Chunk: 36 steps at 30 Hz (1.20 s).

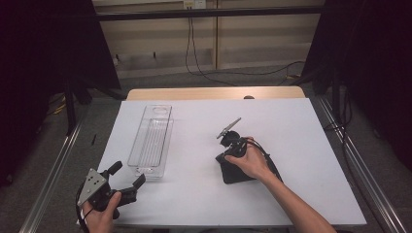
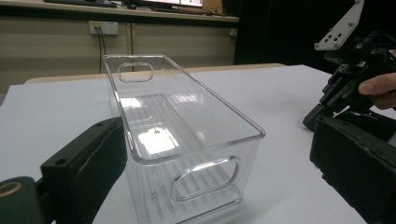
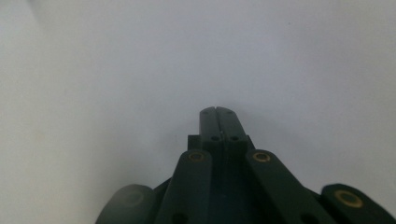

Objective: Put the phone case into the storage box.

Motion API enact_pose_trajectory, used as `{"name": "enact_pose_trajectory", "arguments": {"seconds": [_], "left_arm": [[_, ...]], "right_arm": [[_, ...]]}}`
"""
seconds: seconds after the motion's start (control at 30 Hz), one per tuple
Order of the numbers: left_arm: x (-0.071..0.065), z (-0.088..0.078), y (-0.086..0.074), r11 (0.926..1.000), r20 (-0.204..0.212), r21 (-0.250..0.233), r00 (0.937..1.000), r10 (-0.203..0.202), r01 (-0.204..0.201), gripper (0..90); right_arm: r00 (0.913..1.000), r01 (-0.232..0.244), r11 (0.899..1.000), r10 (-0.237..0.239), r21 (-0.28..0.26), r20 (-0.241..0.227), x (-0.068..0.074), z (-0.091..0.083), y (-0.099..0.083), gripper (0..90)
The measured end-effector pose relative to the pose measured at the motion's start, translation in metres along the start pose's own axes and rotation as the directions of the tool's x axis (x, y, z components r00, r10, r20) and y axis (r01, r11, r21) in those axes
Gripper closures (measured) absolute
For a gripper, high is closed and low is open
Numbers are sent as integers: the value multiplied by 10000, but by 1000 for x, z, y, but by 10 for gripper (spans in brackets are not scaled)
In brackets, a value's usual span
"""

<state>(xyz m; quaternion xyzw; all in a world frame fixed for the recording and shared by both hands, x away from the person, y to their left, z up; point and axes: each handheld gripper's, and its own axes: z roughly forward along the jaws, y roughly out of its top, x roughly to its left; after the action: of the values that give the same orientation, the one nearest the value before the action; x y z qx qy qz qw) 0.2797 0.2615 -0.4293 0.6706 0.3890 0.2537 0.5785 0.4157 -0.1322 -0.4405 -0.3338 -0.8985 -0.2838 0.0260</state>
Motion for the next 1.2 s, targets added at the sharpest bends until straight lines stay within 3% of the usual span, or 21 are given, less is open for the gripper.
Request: {"name": "enact_pose_trajectory", "arguments": {"seconds": [1.2], "left_arm": [[-1, -2, 0, 10000, -20, -17, 10000, -29, 29, 40]], "right_arm": [[9987, -358, 9993, 353, -135, -356, 15, -25, -52, 900]]}}
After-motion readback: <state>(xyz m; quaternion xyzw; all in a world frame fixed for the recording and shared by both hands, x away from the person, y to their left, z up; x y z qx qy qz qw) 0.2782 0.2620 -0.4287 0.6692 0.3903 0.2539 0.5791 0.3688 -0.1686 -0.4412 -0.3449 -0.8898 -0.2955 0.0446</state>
